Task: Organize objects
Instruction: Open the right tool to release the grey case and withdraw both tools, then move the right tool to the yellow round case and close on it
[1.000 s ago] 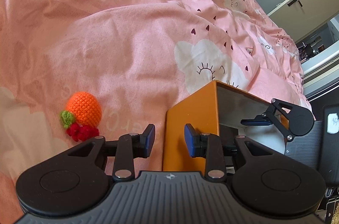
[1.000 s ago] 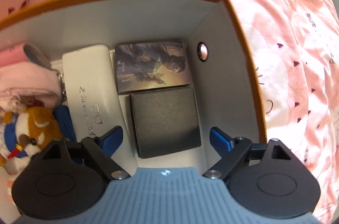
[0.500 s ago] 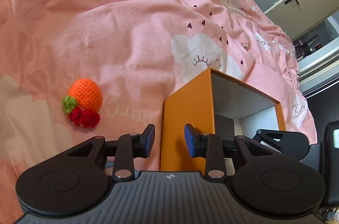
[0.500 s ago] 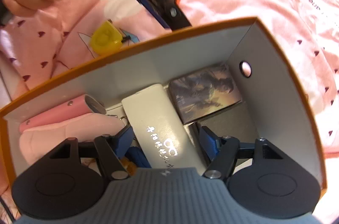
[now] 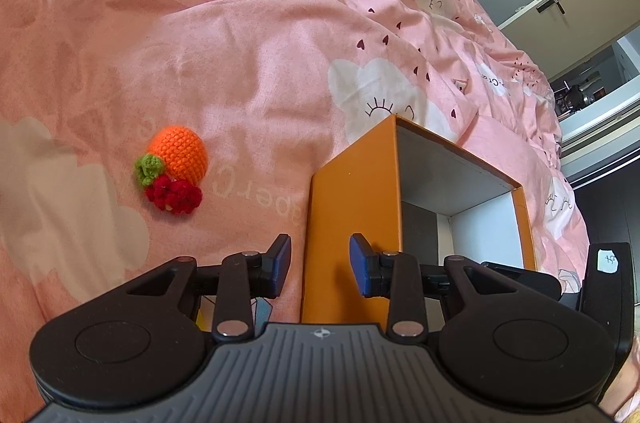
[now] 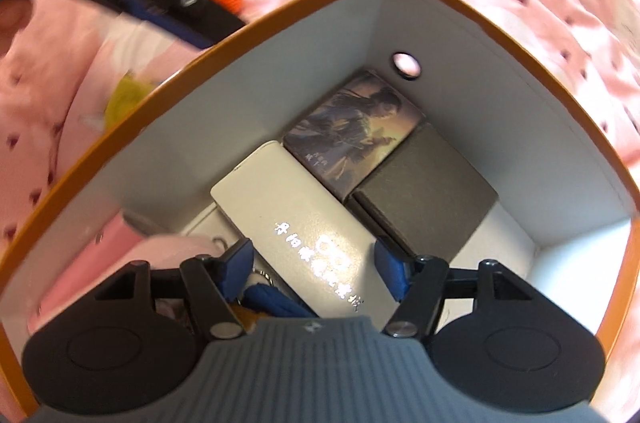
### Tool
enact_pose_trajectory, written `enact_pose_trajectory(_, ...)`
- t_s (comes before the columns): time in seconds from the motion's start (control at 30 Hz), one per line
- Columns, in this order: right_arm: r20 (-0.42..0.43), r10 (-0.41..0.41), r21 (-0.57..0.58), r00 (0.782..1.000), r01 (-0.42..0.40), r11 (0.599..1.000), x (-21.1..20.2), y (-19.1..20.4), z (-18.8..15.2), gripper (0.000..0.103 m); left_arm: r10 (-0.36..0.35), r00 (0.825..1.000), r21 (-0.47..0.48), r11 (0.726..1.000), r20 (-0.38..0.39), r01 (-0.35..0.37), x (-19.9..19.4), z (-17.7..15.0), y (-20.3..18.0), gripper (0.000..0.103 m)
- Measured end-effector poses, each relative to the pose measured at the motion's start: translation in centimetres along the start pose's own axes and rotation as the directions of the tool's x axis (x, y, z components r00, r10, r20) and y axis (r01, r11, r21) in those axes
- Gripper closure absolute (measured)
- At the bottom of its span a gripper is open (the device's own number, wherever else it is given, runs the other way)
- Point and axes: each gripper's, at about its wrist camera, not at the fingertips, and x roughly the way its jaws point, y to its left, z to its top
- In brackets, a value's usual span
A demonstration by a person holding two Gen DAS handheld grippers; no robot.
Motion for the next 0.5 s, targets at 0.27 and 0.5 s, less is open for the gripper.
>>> enact_pose_trajectory(0.27, 0.041, -0.004, 0.04, 0.999, 0.002, 0.999, 0.2, -0.2, -0.1, 0.039, 0.007, 1.0, 0.002, 1.0, 0.008, -0.007, -1.0, -0.6, 0.1, 0.064)
enact_pose_trajectory(0.5, 0.095, -0.063, 0.071, 0.993, 0.056, 0.996, -2.3, -0.5, -1.5, 0.045, 0.042, 0.999, 0.093, 0.995, 0.024, -0.044, -3.2, -0.9, -0.3, 0.064)
